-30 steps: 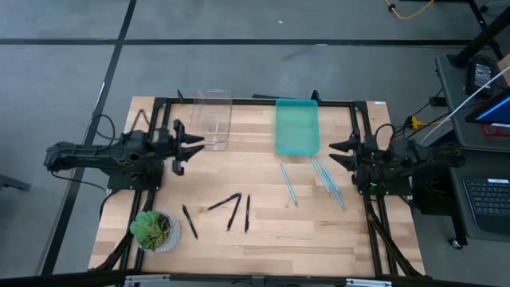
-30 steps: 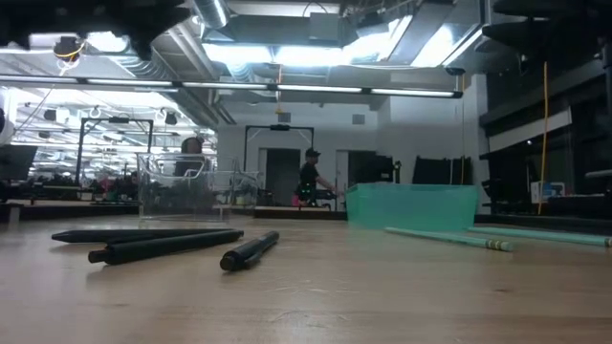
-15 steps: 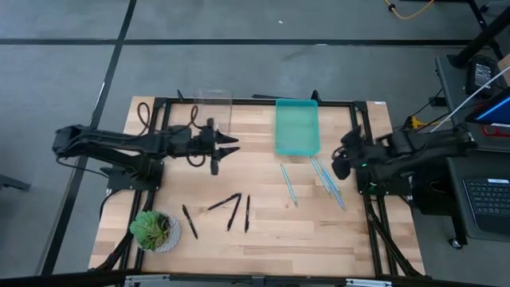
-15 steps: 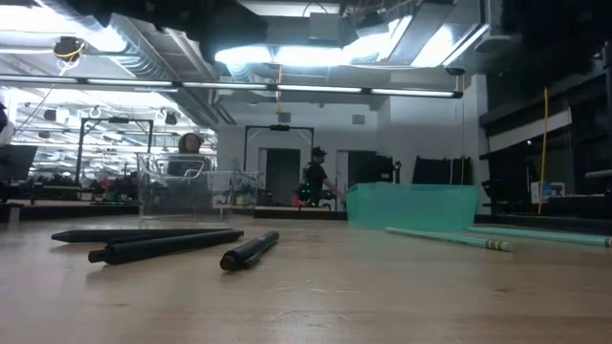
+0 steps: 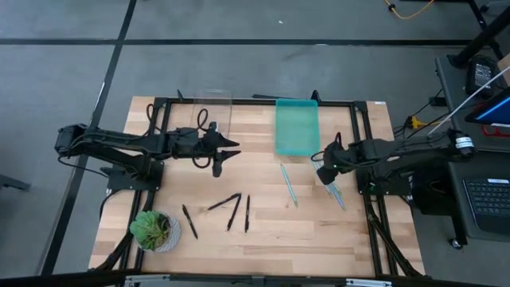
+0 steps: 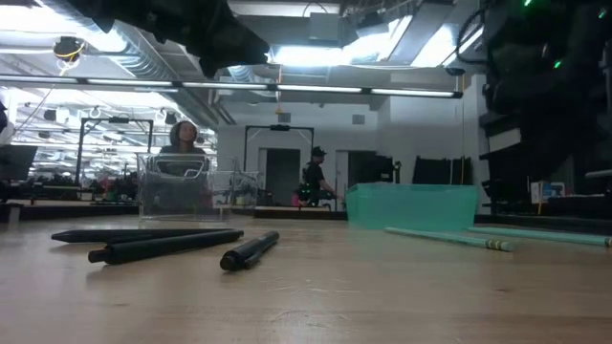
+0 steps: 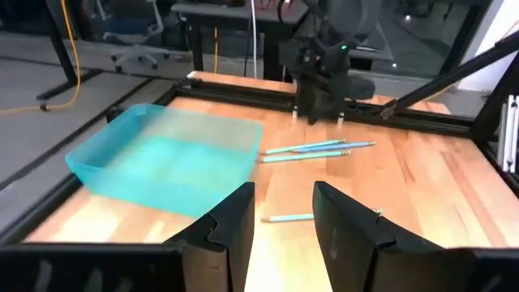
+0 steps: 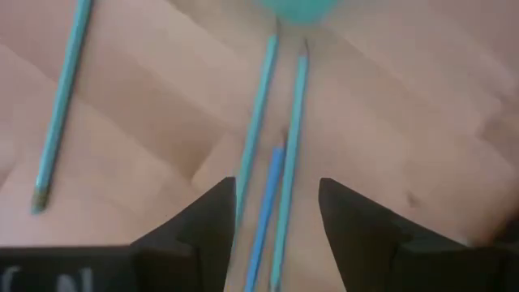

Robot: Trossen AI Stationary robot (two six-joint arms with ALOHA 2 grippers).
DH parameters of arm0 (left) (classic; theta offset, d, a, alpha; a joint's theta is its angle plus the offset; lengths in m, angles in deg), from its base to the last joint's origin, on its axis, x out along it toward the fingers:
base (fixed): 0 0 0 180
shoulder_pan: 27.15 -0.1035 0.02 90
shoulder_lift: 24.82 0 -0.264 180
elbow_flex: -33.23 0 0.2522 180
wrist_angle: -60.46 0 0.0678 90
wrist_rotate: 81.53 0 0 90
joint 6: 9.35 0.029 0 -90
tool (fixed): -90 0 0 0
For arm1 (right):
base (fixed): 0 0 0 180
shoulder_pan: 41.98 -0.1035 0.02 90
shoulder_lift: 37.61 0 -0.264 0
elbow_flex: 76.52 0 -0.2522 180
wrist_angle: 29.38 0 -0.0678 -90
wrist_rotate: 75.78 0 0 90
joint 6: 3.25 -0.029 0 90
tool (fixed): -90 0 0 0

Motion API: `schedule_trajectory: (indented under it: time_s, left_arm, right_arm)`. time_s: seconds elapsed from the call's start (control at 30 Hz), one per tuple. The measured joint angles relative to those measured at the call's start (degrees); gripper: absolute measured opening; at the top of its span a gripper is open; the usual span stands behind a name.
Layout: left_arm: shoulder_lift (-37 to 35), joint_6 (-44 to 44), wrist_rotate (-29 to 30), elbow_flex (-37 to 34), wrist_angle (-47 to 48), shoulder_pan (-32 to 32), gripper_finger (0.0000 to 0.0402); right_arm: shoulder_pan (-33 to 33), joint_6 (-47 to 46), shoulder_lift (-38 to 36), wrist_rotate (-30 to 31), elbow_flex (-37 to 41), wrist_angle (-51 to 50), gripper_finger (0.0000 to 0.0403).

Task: Sort pens & pencils
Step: Put the blue pencil into the blue bin

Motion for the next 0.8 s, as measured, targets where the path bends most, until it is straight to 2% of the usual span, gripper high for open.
schedule_trajectory:
  time_s: [0.27, 0.53, 0.8]
  left_arm:
    - [0.0, -1.2, 0.02, 0.0, -0.14, 0.0, 0.0121]
    - [0.0, -1.15, 0.02, 0.0, -0.16, 0.0, 0.0121]
    - [0.0, -1.07, 0.02, 0.0, -0.17, 0.0, 0.0121]
  right_arm:
    - [7.24, 7.43, 6.69, 0.12, 6.45, 11.52, 0.018]
    - [8.59, 10.84, 14.14, 0.55, 6.41, 18.43, 0.018]
    - [8.53, 10.08, 18.22, 2.75, 6.19, 18.01, 0.018]
